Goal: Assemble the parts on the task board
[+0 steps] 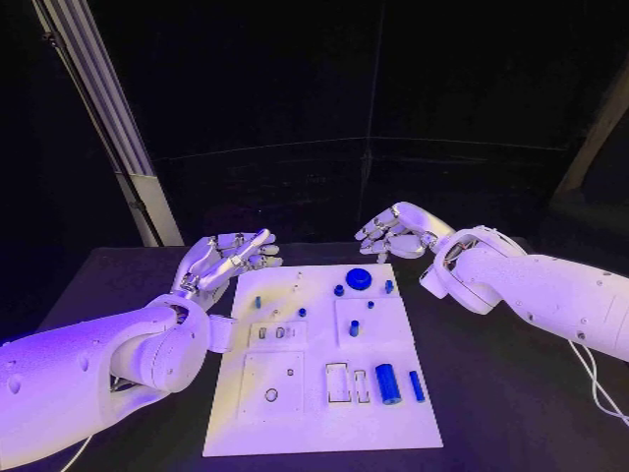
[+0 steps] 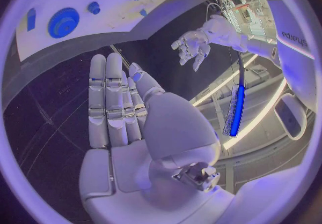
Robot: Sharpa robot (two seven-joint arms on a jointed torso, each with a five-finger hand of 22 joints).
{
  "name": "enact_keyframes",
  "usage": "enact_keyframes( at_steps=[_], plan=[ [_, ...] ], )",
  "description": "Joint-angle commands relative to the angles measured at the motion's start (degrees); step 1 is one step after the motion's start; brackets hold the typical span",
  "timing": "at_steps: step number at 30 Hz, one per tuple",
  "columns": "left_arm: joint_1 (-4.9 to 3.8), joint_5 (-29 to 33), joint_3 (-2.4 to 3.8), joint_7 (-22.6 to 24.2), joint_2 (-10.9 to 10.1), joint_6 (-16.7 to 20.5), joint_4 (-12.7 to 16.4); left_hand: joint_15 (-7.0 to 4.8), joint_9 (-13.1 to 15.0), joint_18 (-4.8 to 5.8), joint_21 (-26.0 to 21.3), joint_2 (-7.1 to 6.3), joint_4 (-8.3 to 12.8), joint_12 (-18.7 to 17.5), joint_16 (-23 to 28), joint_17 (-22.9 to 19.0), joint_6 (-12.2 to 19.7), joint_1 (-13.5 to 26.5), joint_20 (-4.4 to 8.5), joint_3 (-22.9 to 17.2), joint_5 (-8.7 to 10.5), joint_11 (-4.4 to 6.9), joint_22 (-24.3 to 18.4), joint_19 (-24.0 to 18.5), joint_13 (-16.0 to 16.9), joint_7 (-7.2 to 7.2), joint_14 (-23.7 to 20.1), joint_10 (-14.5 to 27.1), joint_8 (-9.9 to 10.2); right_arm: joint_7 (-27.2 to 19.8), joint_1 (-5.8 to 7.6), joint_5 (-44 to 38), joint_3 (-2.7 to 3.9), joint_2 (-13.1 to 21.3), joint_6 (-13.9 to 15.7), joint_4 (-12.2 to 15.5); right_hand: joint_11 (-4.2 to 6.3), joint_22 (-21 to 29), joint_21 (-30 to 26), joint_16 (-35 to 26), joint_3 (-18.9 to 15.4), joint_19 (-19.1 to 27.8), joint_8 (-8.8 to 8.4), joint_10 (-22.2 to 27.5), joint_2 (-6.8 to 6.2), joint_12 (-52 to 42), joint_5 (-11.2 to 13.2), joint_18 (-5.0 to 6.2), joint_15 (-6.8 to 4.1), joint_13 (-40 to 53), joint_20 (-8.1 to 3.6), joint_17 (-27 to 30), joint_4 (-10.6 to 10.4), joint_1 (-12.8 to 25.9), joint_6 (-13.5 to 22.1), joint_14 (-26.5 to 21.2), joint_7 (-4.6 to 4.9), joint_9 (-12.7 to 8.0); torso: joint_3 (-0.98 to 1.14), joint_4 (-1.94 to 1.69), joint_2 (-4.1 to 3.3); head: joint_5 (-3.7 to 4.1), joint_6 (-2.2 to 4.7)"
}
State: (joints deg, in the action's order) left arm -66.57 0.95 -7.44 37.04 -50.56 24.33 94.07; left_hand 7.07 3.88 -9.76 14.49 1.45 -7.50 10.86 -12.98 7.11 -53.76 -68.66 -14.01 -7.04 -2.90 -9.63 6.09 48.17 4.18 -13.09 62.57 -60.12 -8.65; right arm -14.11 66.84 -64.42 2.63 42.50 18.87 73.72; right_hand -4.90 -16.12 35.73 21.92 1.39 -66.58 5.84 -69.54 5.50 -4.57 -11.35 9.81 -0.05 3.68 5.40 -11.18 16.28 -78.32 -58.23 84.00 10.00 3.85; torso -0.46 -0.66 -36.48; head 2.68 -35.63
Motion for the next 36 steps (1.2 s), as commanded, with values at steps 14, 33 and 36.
enact_keyframes(
  at_steps=[14,33,36],
  plan=[
    [-0.83,-0.62,0.06,0.17,0.91,-2.88,-1.46,0.14,-0.08,-0.90,0.18,0.12,0.46,-0.34,0.15,0.08,-0.39,-0.54,-0.08,0.10,-0.25,-0.03,-0.13,0.49,0.03,0.07,0.41,-0.35,0.31,13.77,0.86,-32.10,0.04,-2.90,-7.20,-0.03,-0.80,-8.10,12.71,25.14,4.17,2.38,-2.14,3.07,-1.82,1.00,2.86,0.60,0.29,-0.02,0.38,-22.81,-0.05,3.85,-0.47,1.54,0.20,-0.09,-0.20,-1.38,-4.12,1.49,1.40],
    [-0.86,0.89,0.06,-0.66,1.68,-3.75,-2.67,0.19,-0.14,-0.87,0.06,0.06,0.48,-0.62,0.46,0.09,-0.26,-0.27,-0.06,0.36,-0.23,-0.12,-0.27,0.66,-0.06,-0.06,0.35,-0.25,0.58,10.29,0.87,-33.28,0.02,-4.54,-11.84,-0.69,-1.30,-11.78,18.67,37.74,8.52,4.43,-2.04,5.41,-2.30,0.92,2.80,0.74,0.77,-0.13,1.11,-36.63,-0.21,3.79,0.27,0.96,0.19,-0.03,-0.32,-1.88,-5.04,1.56,0.76],
    [-0.86,1.03,0.06,-0.71,1.70,-3.82,-2.77,0.19,-0.14,-0.87,0.06,0.06,0.48,-0.62,0.46,0.09,-0.26,-0.27,-0.06,0.36,-0.23,-0.12,-0.27,0.66,-0.07,-0.06,0.35,-0.25,0.58,9.97,0.87,-33.29,0.02,-4.68,-12.05,-0.61,-1.26,-13.57,20.21,39.32,9.28,4.04,-2.09,5.30,-2.36,0.95,2.81,0.53,0.79,-0.14,1.12,-38.35,-0.21,3.89,0.19,1.03,0.15,-0.05,-0.33,-1.81,-5.07,1.36,0.72]
  ],
)
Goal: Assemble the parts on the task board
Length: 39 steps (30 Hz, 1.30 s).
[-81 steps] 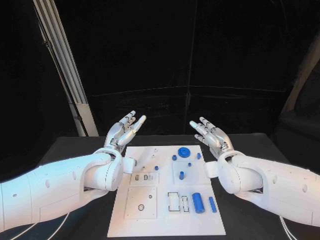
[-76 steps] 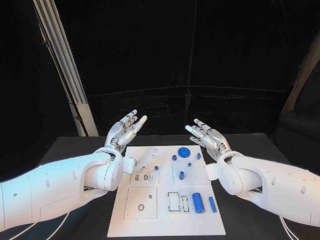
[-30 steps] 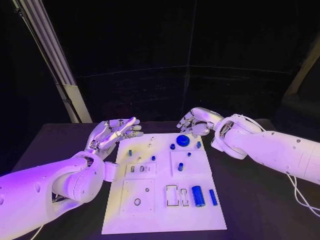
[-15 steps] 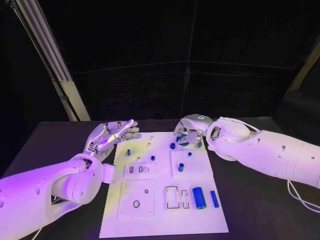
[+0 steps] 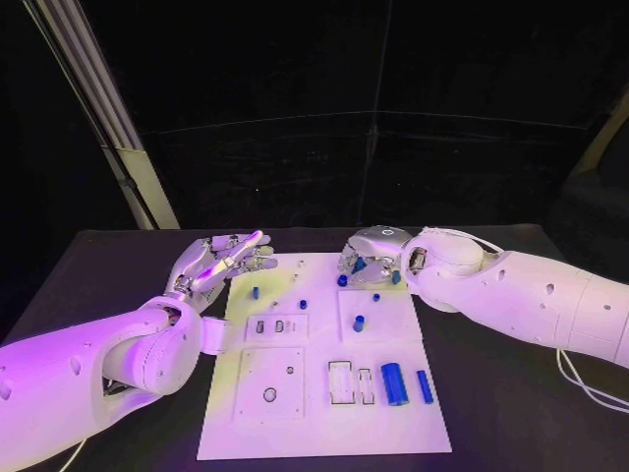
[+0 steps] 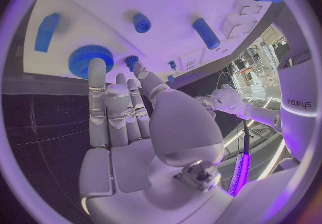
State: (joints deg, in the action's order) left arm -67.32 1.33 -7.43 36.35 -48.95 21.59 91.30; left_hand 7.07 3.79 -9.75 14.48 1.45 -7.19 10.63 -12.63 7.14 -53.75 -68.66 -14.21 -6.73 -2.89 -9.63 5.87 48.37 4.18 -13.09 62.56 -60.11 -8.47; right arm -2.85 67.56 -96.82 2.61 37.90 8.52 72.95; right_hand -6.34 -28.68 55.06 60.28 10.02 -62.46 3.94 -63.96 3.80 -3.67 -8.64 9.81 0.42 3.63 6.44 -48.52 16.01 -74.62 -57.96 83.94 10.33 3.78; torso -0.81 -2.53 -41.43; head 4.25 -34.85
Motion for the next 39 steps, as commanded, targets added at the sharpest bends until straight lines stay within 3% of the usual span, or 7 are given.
enact_keyframes(
  at_steps=[1,13,20,26,39],
  plan=[
    [-0.11,0.68,0.05,-0.04,0.11,-1.10,-0.03,0.19,-0.05,-0.88,0.06,0.05,0.17,-0.40,0.13,0.06,-0.26,-0.27,0.13,0.06,-0.24,-0.12,-0.06,0.47,-0.06,-0.07,0.35,-0.25,0.42,-1.38,0.15,-0.88,0.04,-0.14,-1.75,0.15,0.19,-1.56,1.39,1.44,0.94,-0.14,-0.22,-0.29,-0.71,0.05,0.12,0.46,0.33,-0.09,0.10,-1.50,0.05,0.26,-0.07,1.08,-0.18,0.01,0.01,0.07,-0.13,-0.21,-0.09],
    [-0.13,0.78,0.05,-0.24,0.24,-1.26,-0.22,0.20,-0.06,-0.88,0.04,0.05,0.20,-0.44,0.18,0.06,-0.25,-0.27,0.13,0.09,-0.24,-0.13,-0.08,0.51,-0.08,-0.08,0.35,-0.24,0.45,-1.71,0.15,-0.89,0.03,-1.24,-2.38,-0.77,0.09,-3.67,3.52,3.33,2.74,-0.07,-0.33,-0.15,-0.89,0.12,0.25,0.26,0.45,-0.12,0.22,-3.32,-0.07,0.61,0.22,0.85,-0.09,-0.05,0.08,0.07,-0.37,-0.40,-0.27],
    [-0.14,0.79,0.05,-0.47,0.23,-1.47,-0.37,0.20,-0.06,-0.88,0.04,0.05,0.21,-0.45,0.18,0.06,-0.24,-0.27,0.13,0.09,-0.24,-0.14,-0.09,0.51,-0.08,-0.08,0.35,-0.24,0.46,-1.52,0.15,-0.89,0.02,-1.64,-2.64,-1.39,0.00,-3.97,3.96,3.64,3.49,0.15,-0.35,0.12,-0.85,0.15,0.35,0.24,0.51,-0.13,0.29,-3.57,-0.09,0.59,0.41,0.70,-0.01,-0.06,-0.06,-0.15,-0.46,-0.44,-0.44],
    [-0.14,0.79,0.05,-0.72,0.19,-1.75,-0.40,0.21,-0.06,-0.88,0.03,0.04,0.22,-0.48,0.21,0.07,-0.22,-0.26,0.13,0.11,-0.24,-0.15,-0.10,0.53,-0.08,-0.10,0.34,-0.23,0.49,-1.31,0.15,-0.94,0.02,-1.95,-3.33,-1.78,-0.02,-4.25,4.37,3.96,4.34,0.37,-0.30,0.10,-0.75,0.09,0.43,0.25,0.55,-0.11,0.34,-3.84,-0.11,0.53,0.36,0.59,0.02,-0.03,-0.03,0.06,-0.52,-0.62,-0.33],
    [-0.33,1.51,0.05,-0.66,0.26,-1.68,-0.42,0.22,-0.08,-0.90,0.10,0.12,0.29,-0.66,0.42,0.09,-0.07,-0.21,0.16,0.24,-0.24,-0.20,-0.15,0.95,-0.13,-0.18,0.36,-0.18,0.69,-0.68,0.14,-2.69,-0.01,-3.36,-5.62,-3.06,0.30,-6.20,6.38,5.51,7.64,0.50,0.03,-1.17,-0.83,-0.03,1.13,0.08,0.37,-0.08,0.24,-5.40,-0.33,0.74,-1.10,0.55,-0.26,0.12,-0.07,-0.09,-0.66,-0.75,-0.44]
  ],
)
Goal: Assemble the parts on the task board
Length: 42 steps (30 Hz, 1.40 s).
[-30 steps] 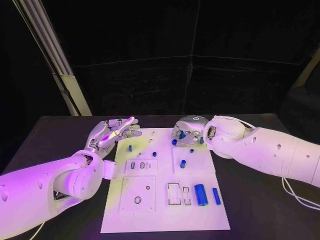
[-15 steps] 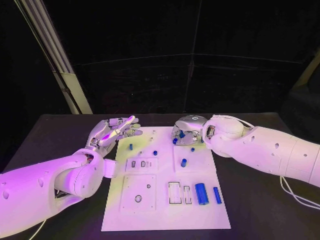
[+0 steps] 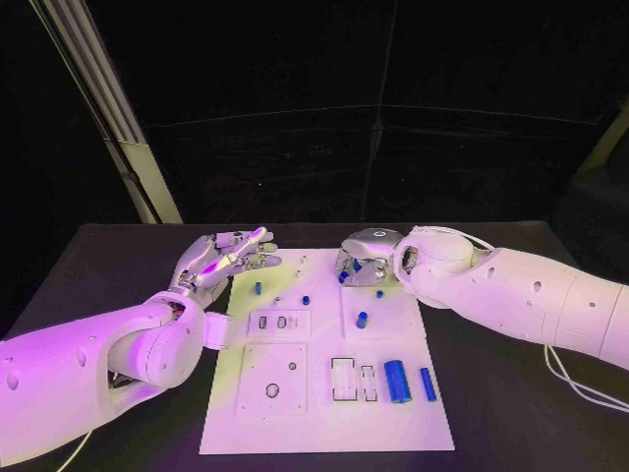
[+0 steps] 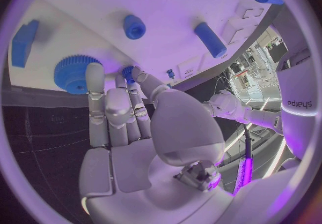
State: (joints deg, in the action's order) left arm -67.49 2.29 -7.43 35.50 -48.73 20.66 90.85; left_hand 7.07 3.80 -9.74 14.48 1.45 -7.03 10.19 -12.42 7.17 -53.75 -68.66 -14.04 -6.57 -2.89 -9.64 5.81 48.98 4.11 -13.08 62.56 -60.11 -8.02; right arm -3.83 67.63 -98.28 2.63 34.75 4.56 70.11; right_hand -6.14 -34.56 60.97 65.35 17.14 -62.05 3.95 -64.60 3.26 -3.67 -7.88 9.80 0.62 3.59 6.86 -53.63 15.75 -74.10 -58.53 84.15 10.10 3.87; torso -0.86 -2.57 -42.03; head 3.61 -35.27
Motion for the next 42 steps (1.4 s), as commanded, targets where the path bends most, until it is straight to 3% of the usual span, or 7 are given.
enact_keyframes(
  at_steps=[1,5,9,18,23,31,42],
  plan=[
    [-0.18,0.57,0.05,0.20,0.03,-0.73,0.02,0.22,-0.10,-0.92,0.10,0.13,0.14,-0.23,0.21,0.06,-0.07,-0.21,-0.02,0.08,-0.25,-0.20,-0.09,0.34,-0.06,-0.18,0.37,-0.18,0.24,0.36,0.06,-1.36,-0.03,-0.27,-1.67,-0.29,0.10,-0.43,0.56,0.52,0.62,0.07,0.02,-0.57,-0.31,-0.04,0.42,0.07,0.16,-0.04,-0.17,-0.38,-0.09,0.24,-0.56,0.36,-0.02,0.03,0.01,-0.03,-0.06,-0.14,-0.03],
    [-0.24,0.65,0.05,0.22,-0.02,-0.69,0.01,0.22,-0.10,-0.91,0.09,0.15,0.16,-0.25,0.24,0.06,-0.05,-0.23,-0.02,0.08,-0.25,-0.21,-0.10,0.36,-0.07,-0.19,0.36,-0.18,0.27,0.92,0.06,-1.94,-0.03,-0.40,-0.70,-0.42,0.26,-2.07,1.83,1.85,1.99,-0.54,0.15,-1.51,-0.04,-0.20,0.89,-0.16,0.02,0.03,-0.24,-1.93,-0.40,0.27,-1.28,0.66,-0.14,0.09,0.01,0.04,-0.07,-0.23,-0.09],
    [-0.29,0.68,0.05,0.17,-0.09,-0.74,0.03,0.22,-0.10,-0.91,0.09,0.16,0.17,-0.25,0.24,0.06,-0.04,-0.24,-0.02,0.07,-0.25,-0.21,-0.11,0.36,-0.07,-0.19,0.36,-0.18,0.27,1.50,0.05,-2.54,-0.03,-0.21,2.37,-0.17,0.51,-3.69,3.25,2.98,4.75,-1.06,0.35,-2.88,0.90,-0.30,2.77,-0.36,-0.20,0.09,-0.48,-3.09,-0.24,-0.94,-2.30,0.85,-0.23,0.16,0.02,0.09,-0.08,-0.27,-0.10],
    [-0.36,0.70,0.05,-0.03,-0.31,-0.93,0.17,0.25,-0.11,-0.89,0.03,0.24,0.26,-0.36,0.38,0.06,0.07,-0.32,-0.03,0.07,-0.25,-0.25,-0.18,0.42,-0.10,-0.24,0.33,-0.11,0.38,1.79,0.03,-1.13,0.01,0.72,12.43,2.29,0.58,-4.55,4.37,3.56,7.34,-0.71,0.11,-3.46,-0.09,-0.04,4.46,-0.43,-0.18,0.09,-0.49,-3.46,-0.68,-0.67,-2.61,0.69,-0.22,0.07,-0.03,0.04,-0.12,-0.47,0.49],
    [-0.40,0.70,0.05,-0.07,-0.34,-0.80,0.22,0.25,-0.11,-0.89,0.03,0.24,0.26,-0.36,0.38,0.06,0.07,-0.32,-0.03,0.07,-0.25,-0.25,-0.18,0.42,-0.10,-0.24,0.33,-0.11,0.38,2.54,0.03,-0.20,0.02,0.14,16.30,2.14,0.57,-4.57,4.49,3.53,7.80,-0.56,0.07,-3.43,-0.40,0.01,4.51,-0.42,-0.17,0.08,-0.48,-3.34,-0.79,-0.59,-2.65,0.61,-0.24,0.06,-0.01,-0.06,-0.22,-0.53,0.82],
    [-0.42,0.91,0.05,0.10,-0.07,-0.73,0.08,0.27,-0.11,-0.88,-0.05,0.50,0.34,-0.48,0.52,0.07,0.16,-0.42,-0.04,-0.01,-0.25,-0.29,-0.26,0.48,-0.12,-0.28,0.32,-0.06,0.49,2.47,0.04,0.80,0.03,-3.06,17.73,-0.92,0.53,-4.94,4.90,3.81,8.80,-0.50,-0.02,-3.35,-0.77,0.05,4.29,-0.46,-0.14,0.07,-0.46,-3.62,-1.01,-0.57,-2.65,0.61,-0.19,0.03,0.01,-0.08,-0.37,-0.75,1.08],
    [-0.44,0.95,0.06,0.30,0.37,-1.18,-0.25,0.28,-0.10,-0.88,-0.12,0.68,0.45,-0.55,0.62,0.08,0.21,-0.57,-0.05,-0.10,-0.26,-0.29,-0.33,0.53,-0.13,-0.29,0.35,-0.06,0.55,1.10,0.04,1.66,0.03,-7.58,16.55,-6.04,0.46,-5.17,5.19,4.16,9.38,-0.43,-0.09,-3.23,-1.25,0.07,4.12,-0.49,-0.08,0.06,-0.40,-3.99,-1.37,-0.25,-2.59,0.65,-0.12,0.01,-0.02,-0.37,-0.54,-0.99,1.24]
  ],
)
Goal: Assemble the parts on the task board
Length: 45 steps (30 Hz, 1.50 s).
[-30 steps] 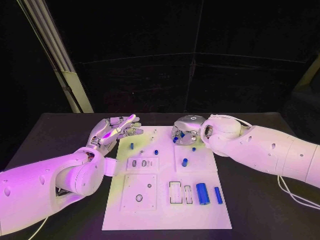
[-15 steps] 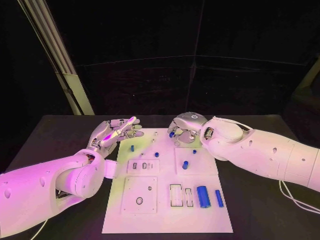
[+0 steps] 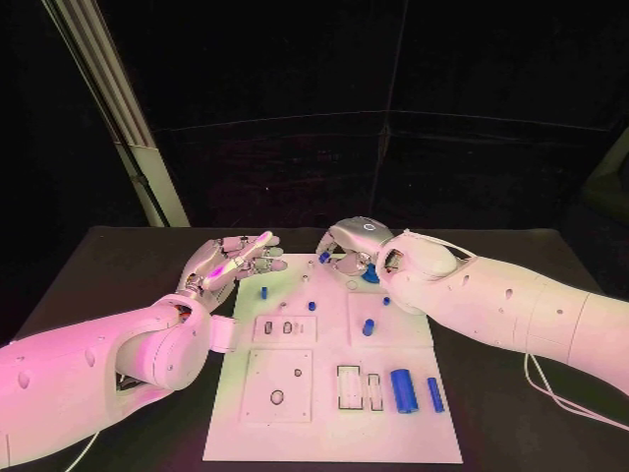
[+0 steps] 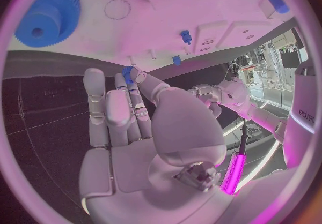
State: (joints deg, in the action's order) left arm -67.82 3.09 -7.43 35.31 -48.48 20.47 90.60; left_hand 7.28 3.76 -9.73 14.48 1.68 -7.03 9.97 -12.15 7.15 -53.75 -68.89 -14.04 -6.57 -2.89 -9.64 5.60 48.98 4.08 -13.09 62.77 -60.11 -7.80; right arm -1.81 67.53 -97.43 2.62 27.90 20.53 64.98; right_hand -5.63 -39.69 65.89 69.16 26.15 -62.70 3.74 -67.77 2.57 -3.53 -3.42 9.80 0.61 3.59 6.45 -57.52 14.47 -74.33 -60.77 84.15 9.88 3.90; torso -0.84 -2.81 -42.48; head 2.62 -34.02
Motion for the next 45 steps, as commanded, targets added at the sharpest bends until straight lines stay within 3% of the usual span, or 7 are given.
enact_keyframes(
  at_steps=[1,31,40,45],
  plan=[
    [-0.14,0.16,0.05,0.50,0.11,-1.00,0.04,0.08,-0.06,-0.89,-0.12,0.46,0.47,-0.34,0.37,0.10,0.21,-0.36,-0.04,-0.11,-0.26,-0.29,-0.13,0.54,-0.10,-0.29,0.14,-0.06,0.34,-1.01,0.13,0.85,0.04,-1.02,0.44,-1.23,-0.06,-0.03,0.28,0.36,0.39,0.23,0.11,-0.06,-0.57,-0.07,-0.35,-0.49,-0.07,0.05,0.01,-0.11,-0.10,-0.01,-0.35,0.65,0.09,-0.02,-0.02,-0.05,-0.08,-0.05,0.00],
    [-0.34,0.16,0.06,0.36,0.56,-1.84,-0.16,0.09,-0.06,-0.89,-0.16,0.50,0.52,-0.38,0.42,0.11,0.23,-0.40,-0.05,-0.11,-0.26,-0.30,-0.17,0.56,-0.10,-0.30,0.15,-0.06,0.37,-1.29,0.14,0.77,0.02,-6.43,-3.41,-7.78,-0.11,-0.16,0.59,0.62,0.84,0.40,0.05,0.11,-1.62,-0.06,-0.44,-0.48,0.00,0.04,0.11,-0.24,-0.60,0.50,-0.25,0.65,0.12,-0.04,-0.07,-0.01,-0.27,-0.30,-0.17],
    [-0.41,0.16,0.06,0.15,0.67,-2.15,-0.36,0.09,-0.06,-0.89,-0.16,0.50,0.52,-0.38,0.42,0.11,0.23,-0.40,-0.05,-0.11,-0.26,-0.30,-0.17,0.56,-0.10,-0.30,0.15,-0.06,0.37,-1.46,0.13,0.71,0.01,-7.12,-3.89,-8.28,-0.14,-0.05,0.58,0.59,0.90,0.54,0.02,0.20,-1.91,-0.04,-0.40,-0.46,0.03,0.03,0.14,-0.14,-0.79,0.69,-0.16,0.61,0.15,-0.05,-0.07,0.00,-0.28,-0.37,-0.25],
    [-0.45,0.16,0.06,-0.17,0.71,-2.51,-0.39,0.12,-0.06,-0.87,-0.27,0.62,0.62,-0.51,0.59,0.10,0.33,-0.48,-0.07,-0.14,-0.26,-0.35,-0.27,0.56,-0.13,-0.35,0.09,0.02,0.47,-1.25,0.13,0.70,0.00,-7.36,-3.92,-8.79,-0.47,1.23,0.04,-0.14,1.36,1.57,-0.22,1.63,-2.75,0.14,-0.24,-0.24,0.30,-0.11,0.34,1.08,-1.39,1.11,0.80,0.21,0.43,-0.18,-0.09,0.00,-0.30,-0.35,-0.17]
  ],
)
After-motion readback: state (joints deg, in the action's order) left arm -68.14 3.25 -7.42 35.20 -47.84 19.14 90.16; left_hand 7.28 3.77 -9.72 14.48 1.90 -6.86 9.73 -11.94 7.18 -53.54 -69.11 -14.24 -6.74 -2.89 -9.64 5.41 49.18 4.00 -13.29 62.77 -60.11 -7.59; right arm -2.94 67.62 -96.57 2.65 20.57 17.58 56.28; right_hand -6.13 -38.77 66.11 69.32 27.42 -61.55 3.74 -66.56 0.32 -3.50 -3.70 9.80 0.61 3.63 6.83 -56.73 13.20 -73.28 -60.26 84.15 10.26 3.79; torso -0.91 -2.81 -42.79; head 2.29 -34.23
